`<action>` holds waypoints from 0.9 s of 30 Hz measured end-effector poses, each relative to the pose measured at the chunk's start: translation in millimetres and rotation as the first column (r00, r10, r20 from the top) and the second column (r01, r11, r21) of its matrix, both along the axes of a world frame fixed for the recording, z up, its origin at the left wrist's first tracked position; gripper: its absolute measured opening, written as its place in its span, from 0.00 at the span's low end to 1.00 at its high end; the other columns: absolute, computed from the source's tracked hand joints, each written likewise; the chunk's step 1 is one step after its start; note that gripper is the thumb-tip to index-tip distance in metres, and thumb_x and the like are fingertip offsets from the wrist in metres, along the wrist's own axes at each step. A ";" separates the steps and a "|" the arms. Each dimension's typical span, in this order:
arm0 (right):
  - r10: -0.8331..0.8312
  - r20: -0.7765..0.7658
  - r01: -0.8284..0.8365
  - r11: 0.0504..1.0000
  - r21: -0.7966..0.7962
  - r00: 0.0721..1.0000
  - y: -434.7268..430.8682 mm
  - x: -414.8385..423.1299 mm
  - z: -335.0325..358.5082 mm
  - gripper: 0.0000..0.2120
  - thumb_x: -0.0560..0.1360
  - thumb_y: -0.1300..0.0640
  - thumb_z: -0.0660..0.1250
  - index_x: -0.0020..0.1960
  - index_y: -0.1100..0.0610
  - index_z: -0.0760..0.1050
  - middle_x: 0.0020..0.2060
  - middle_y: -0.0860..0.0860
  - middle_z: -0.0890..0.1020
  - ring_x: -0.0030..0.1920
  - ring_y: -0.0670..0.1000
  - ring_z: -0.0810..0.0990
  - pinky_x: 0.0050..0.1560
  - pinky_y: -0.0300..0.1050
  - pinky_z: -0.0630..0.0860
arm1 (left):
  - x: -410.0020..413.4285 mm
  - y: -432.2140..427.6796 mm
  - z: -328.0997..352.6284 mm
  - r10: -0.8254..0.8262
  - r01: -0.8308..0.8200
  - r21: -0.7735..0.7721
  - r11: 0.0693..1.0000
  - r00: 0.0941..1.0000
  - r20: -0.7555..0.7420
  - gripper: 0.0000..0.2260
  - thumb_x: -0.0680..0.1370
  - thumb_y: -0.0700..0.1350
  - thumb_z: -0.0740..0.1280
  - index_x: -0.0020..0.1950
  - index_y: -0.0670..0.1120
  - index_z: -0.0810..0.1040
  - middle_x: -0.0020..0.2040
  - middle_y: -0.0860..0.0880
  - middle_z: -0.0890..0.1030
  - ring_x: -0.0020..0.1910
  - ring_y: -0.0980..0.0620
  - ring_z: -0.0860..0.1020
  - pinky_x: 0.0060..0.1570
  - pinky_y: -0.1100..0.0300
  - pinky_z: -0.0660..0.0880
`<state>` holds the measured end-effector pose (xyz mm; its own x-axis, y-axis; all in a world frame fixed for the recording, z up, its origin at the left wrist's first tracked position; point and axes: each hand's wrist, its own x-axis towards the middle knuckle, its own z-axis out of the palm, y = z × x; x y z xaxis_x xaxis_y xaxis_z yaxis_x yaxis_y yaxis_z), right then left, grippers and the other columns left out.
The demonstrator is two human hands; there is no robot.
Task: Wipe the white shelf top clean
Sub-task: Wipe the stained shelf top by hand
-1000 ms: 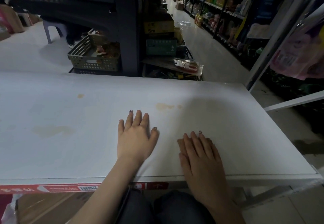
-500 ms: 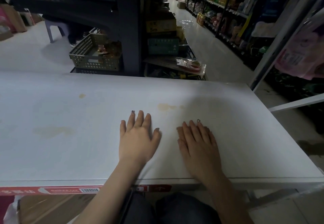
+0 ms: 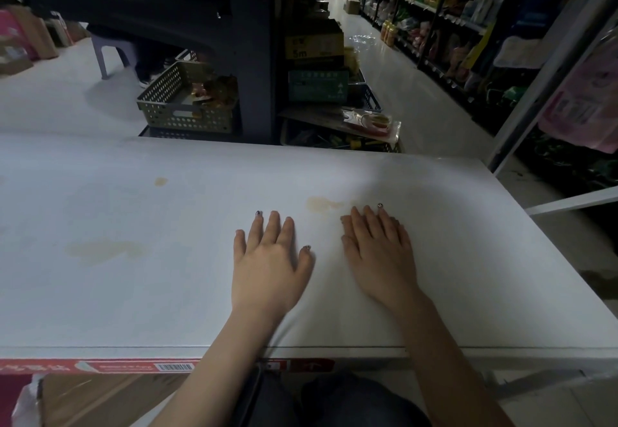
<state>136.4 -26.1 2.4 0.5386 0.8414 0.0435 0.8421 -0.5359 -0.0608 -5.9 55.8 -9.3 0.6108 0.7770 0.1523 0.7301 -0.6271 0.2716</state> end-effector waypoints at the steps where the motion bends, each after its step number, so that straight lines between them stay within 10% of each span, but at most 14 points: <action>1: -0.004 -0.014 0.004 1.000 -0.001 1.000 2.8 1.7 1.0 0.26 0.81 0.45 0.41 0.77 0.51 0.43 0.76 0.50 0.47 0.75 0.51 0.42 0.72 0.48 0.37 | -0.5 -0.3 0.5 -0.001 0.001 0.001 1.000 1.000 0.000 0.35 0.71 0.61 0.36 0.74 0.48 0.57 0.76 0.49 0.56 0.75 0.47 0.46 0.71 0.47 0.49; 27: -0.017 -0.080 0.015 1.000 -0.026 0.997 85.0 52.1 7.6 0.25 0.82 0.48 0.43 0.77 0.52 0.45 0.76 0.50 0.48 0.75 0.52 0.42 0.72 0.51 0.41 | 1.2 2.2 -0.4 0.013 -0.013 -0.011 1.000 1.000 -0.009 0.28 0.77 0.59 0.43 0.74 0.49 0.56 0.76 0.50 0.55 0.75 0.48 0.45 0.72 0.48 0.47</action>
<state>188.6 58.9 10.0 0.5530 0.8329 -0.0217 0.8263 -0.5516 -0.1138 -4.6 57.9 -9.7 0.6015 0.7868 0.1384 0.7407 -0.6142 0.2723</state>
